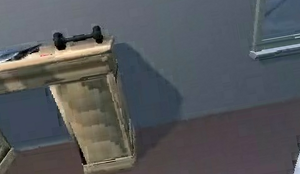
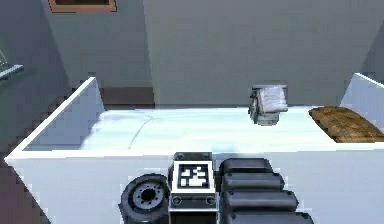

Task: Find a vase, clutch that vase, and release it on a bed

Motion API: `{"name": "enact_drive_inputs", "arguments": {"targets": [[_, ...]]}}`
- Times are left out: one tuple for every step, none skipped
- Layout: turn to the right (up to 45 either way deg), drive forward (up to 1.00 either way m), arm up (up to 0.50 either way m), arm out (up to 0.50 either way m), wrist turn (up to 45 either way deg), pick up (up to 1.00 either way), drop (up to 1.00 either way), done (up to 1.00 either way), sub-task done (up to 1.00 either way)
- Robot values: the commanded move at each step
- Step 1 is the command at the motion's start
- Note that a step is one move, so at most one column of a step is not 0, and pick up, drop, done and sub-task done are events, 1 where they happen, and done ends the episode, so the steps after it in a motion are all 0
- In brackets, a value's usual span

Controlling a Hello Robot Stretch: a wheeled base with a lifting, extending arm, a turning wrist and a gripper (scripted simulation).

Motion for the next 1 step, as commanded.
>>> {"name": "enact_drive_inputs", "arguments": {"targets": [[45.0, 0.00, 0.00, 0.00, 0.0, 0.00, 0.00, 0.00, 0.00]]}}
